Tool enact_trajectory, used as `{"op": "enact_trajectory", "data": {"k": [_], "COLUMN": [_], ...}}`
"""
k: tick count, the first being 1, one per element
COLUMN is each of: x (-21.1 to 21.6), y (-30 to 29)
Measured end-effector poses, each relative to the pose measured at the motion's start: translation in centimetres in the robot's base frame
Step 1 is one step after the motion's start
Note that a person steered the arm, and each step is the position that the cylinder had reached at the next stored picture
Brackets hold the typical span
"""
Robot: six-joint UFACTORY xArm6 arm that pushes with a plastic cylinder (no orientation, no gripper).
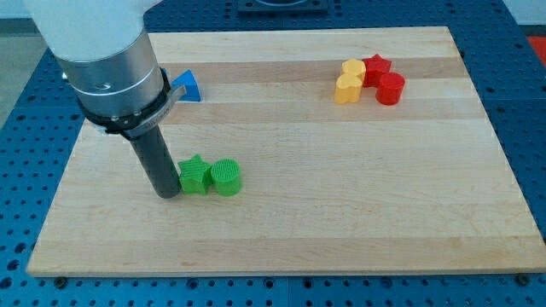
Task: Point your arm at the group of blocks
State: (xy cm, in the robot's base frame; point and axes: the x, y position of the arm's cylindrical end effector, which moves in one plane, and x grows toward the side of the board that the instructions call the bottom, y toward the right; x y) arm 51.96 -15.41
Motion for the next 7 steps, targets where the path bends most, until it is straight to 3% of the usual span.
{"op": "enact_trajectory", "data": {"k": [1, 2, 4, 7], "x": [-1.9, -6.8, -7.3, -7.3], "y": [-1.7, -0.3, 2.8, 12.0]}}
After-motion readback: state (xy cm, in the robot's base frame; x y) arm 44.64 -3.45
